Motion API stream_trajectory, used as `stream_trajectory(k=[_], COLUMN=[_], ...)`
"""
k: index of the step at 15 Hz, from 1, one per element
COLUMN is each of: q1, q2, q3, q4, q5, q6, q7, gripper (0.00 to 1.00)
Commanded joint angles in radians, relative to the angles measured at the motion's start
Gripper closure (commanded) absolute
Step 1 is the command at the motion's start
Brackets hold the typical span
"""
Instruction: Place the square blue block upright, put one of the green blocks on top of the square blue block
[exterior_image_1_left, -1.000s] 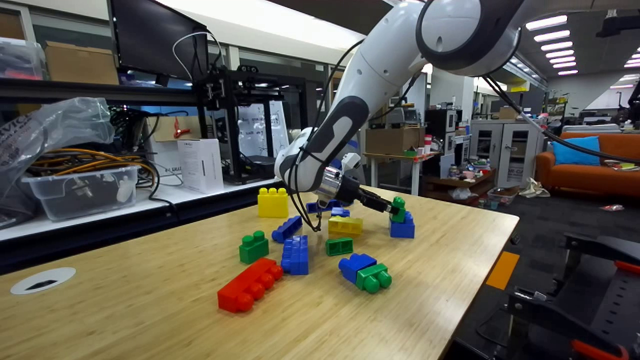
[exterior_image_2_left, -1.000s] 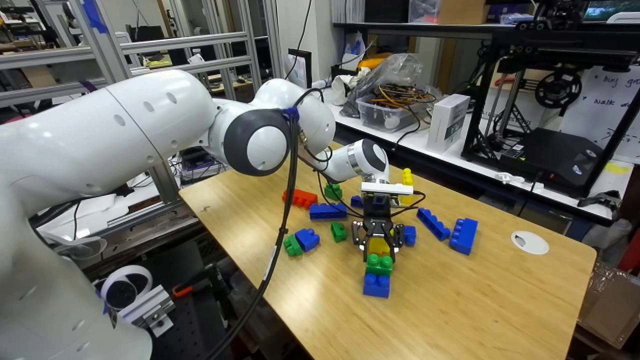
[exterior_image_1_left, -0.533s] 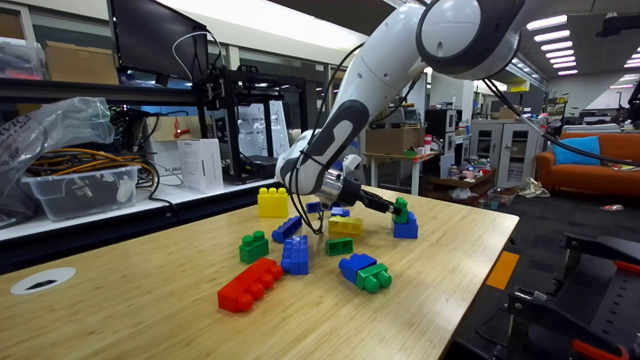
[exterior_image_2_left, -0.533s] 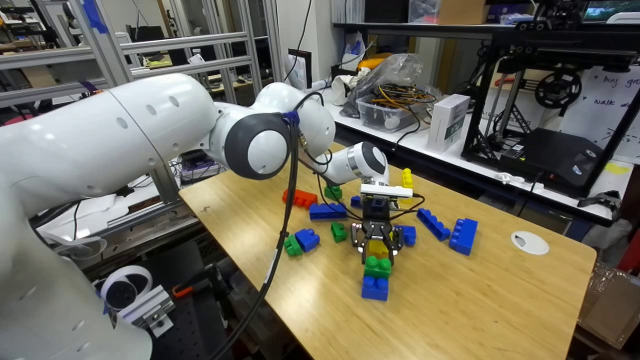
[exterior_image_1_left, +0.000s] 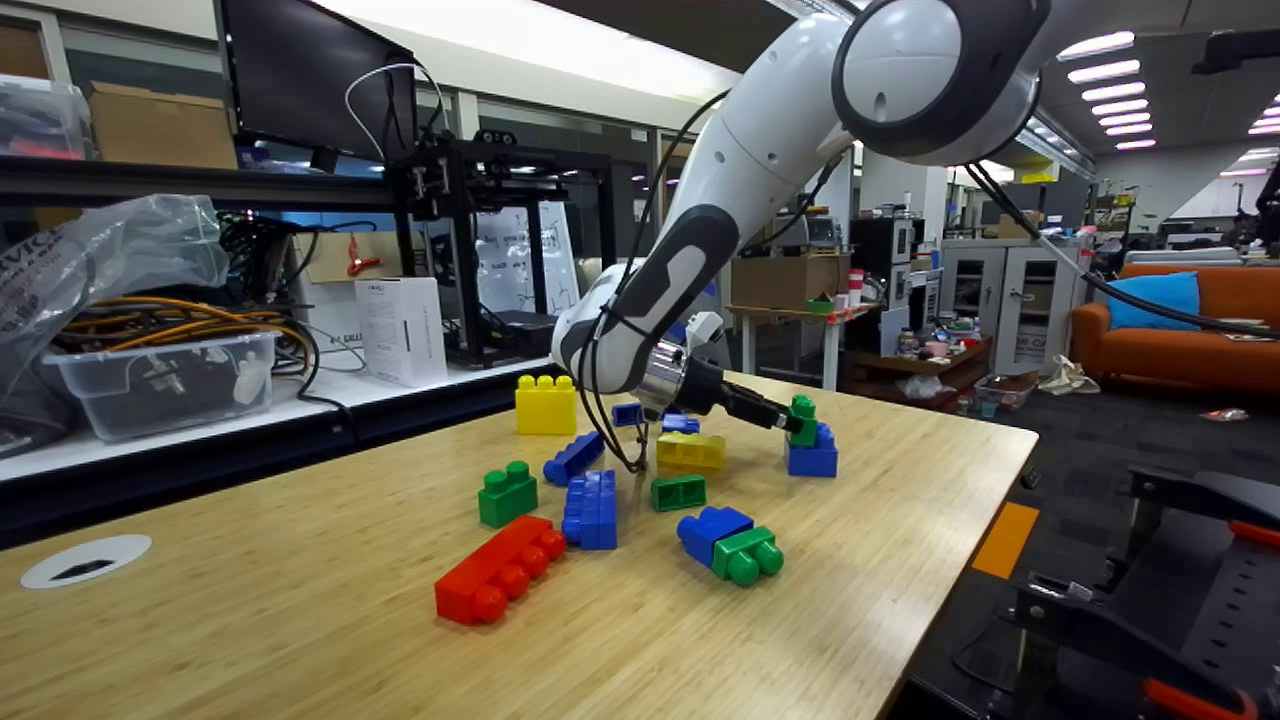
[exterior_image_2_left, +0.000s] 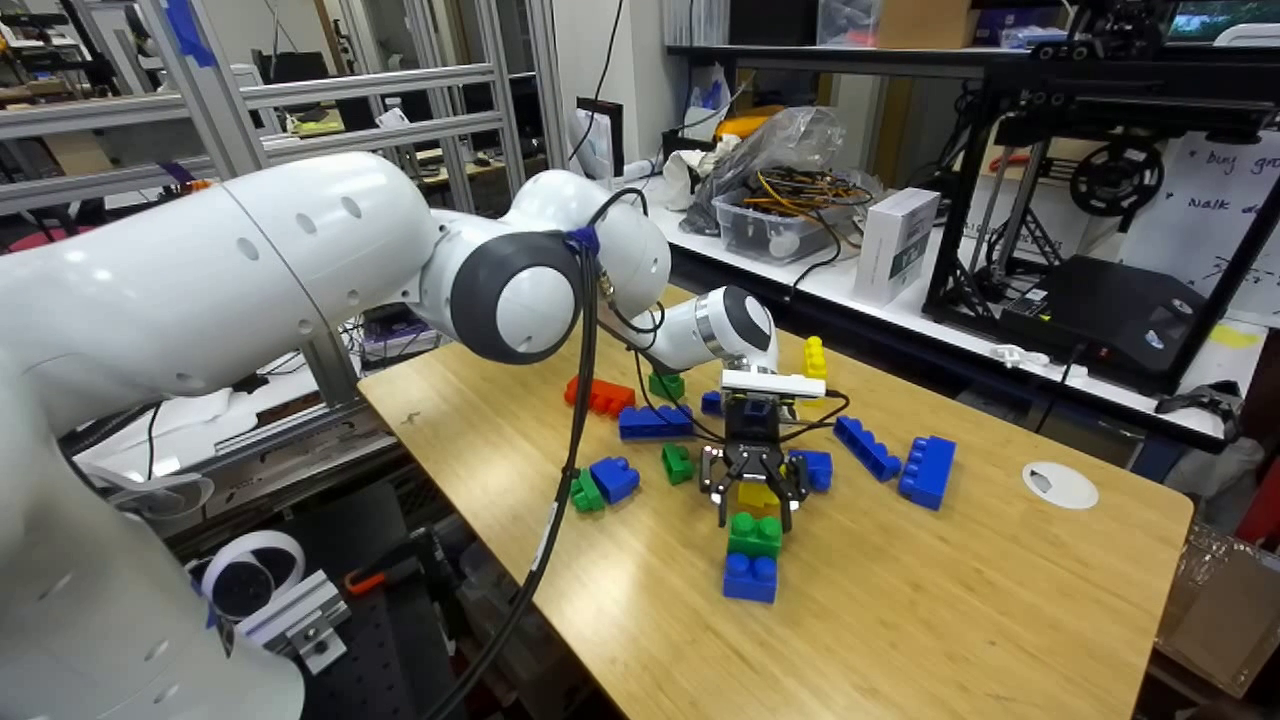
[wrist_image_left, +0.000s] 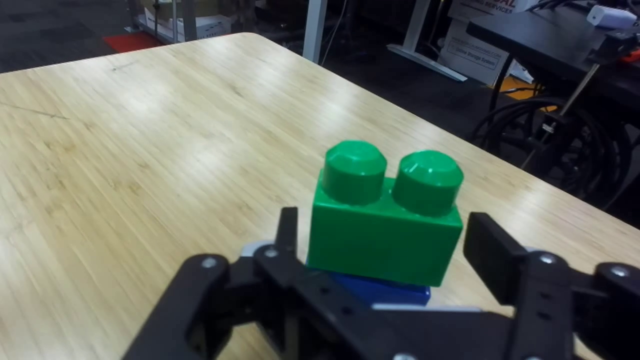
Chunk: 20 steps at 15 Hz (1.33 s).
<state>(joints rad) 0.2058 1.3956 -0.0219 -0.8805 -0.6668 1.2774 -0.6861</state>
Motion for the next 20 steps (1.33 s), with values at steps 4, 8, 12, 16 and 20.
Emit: stream_trajectory(k=[4, 8, 12, 16, 20], q1=[-0.004, -0.012, -0.039, -0.111, -0.193], q2=[-0.012, -0.11, -0.265, -0.435, -0.571], q3=[0.006, 0.028, 0.069, 0.117, 0.115], q4=[0.014, -0.025, -0.113, -0.26, -0.421], q5=[-0.003, 0.006, 0.029, 0.1, 0.206], q6=[0.02, 0.088, 0.221, 0.361, 0.493], q7=[-0.03, -0.012, 0.007, 0.046, 0.038], gripper=[0.0, 0.0, 0.0, 0.0, 0.0])
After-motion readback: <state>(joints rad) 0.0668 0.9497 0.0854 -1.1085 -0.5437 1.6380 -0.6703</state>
